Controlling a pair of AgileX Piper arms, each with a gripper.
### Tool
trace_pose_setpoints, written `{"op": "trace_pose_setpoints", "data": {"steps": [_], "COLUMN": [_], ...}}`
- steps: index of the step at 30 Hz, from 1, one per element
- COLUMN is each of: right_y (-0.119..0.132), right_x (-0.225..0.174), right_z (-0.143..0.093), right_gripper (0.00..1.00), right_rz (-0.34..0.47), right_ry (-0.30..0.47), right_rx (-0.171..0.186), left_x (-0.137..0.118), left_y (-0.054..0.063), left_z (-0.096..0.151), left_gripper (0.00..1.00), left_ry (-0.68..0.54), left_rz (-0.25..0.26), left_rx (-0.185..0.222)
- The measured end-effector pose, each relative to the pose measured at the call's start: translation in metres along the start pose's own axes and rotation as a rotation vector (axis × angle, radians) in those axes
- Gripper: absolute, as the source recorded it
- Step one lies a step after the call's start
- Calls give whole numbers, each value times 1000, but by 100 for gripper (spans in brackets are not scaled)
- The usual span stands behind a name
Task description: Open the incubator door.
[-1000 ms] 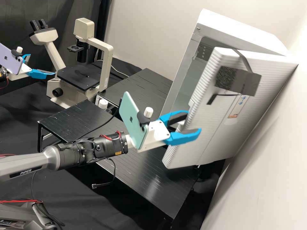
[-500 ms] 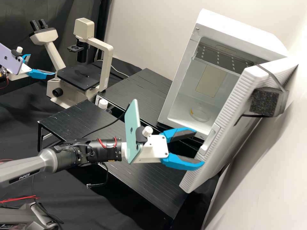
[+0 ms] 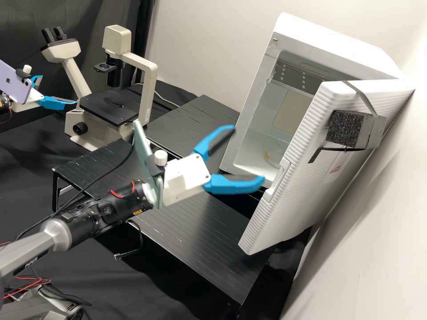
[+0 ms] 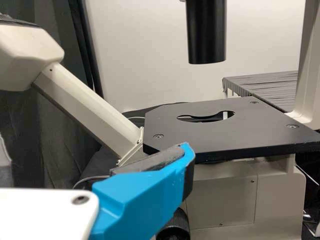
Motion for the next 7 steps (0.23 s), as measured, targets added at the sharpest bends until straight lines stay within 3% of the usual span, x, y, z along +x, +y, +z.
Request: {"op": "trace_pose_setpoints", "data": {"steps": [2, 7], "right_y": [-5, -16], "right_x": [-4, -11], "right_z": [-3, -6], "right_gripper": [100, 100], "right_rz": [-49, -128], "right_ry": [78, 211], "right_rx": [85, 209], "left_x": [0, 0], "left_y": [0, 0], "left_z": [0, 0], "left_gripper": [100, 100], "left_ry": [0, 0], "left_rz": [0, 0], "left_rx": [0, 0]}}
